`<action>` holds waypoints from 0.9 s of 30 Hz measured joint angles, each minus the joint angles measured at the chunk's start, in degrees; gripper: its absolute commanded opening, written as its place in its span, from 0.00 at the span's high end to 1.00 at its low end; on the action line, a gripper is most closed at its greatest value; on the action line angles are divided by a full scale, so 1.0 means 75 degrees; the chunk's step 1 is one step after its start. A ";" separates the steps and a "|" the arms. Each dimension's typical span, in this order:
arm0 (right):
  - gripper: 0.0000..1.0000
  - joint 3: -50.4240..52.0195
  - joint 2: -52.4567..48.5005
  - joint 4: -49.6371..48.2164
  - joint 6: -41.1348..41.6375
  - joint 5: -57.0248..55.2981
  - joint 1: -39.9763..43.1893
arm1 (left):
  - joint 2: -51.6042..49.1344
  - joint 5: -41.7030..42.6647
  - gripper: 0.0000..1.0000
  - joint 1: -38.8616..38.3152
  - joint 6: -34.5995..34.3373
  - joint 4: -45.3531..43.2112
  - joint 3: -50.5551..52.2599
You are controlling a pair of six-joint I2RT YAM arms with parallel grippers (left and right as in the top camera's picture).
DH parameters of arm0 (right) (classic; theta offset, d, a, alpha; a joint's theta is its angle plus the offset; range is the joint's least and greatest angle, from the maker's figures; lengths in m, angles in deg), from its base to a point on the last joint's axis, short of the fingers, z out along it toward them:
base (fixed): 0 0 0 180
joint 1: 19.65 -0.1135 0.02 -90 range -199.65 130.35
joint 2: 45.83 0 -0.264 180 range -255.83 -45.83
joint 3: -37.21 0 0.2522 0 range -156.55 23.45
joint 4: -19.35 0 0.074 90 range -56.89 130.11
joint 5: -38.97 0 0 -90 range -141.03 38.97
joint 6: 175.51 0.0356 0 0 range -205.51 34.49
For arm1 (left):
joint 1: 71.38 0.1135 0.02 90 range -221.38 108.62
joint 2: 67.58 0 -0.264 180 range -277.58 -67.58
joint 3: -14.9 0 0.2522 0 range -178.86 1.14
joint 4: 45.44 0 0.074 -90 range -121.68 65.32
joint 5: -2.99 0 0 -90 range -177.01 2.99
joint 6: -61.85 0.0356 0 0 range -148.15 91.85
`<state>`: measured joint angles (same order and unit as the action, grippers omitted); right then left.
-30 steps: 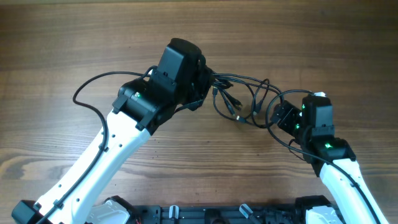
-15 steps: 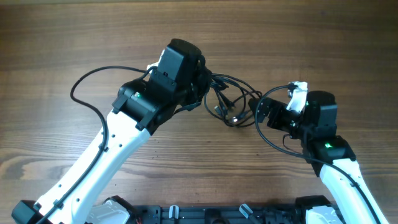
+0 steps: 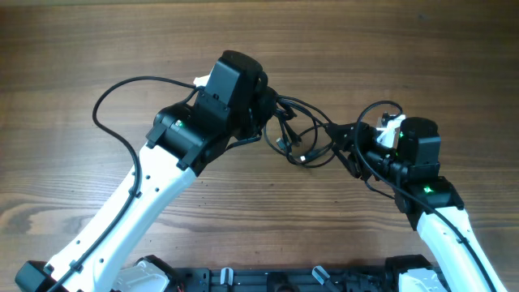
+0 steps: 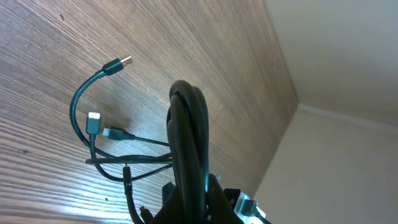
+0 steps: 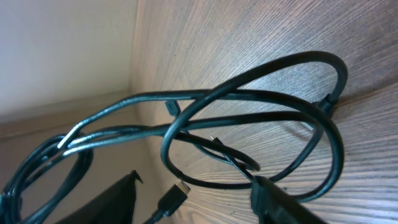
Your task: Untangle cables
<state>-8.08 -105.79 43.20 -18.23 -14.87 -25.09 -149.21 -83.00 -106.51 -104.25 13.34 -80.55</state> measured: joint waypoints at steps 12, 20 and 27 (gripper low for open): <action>0.66 0.0000 0.0000 0.0000 0.0440 -0.0160 0.0000 | 0.0000 0.0052 0.96 -0.0431 0.0003 -0.0012 0.0000; 0.82 0.0000 -0.0335 0.0012 0.0449 -0.0618 0.0000 | 0.0000 0.0082 0.96 -0.0510 0.0003 -0.0015 0.0000; 0.96 0.0000 -0.0970 0.0006 0.0452 -0.0720 0.0000 | 0.0000 0.0082 0.96 -0.0510 0.0003 -0.0012 0.0000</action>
<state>-8.08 -113.07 43.24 -14.84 -20.27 -25.09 -149.21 -82.39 -110.34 -104.23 13.25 -80.55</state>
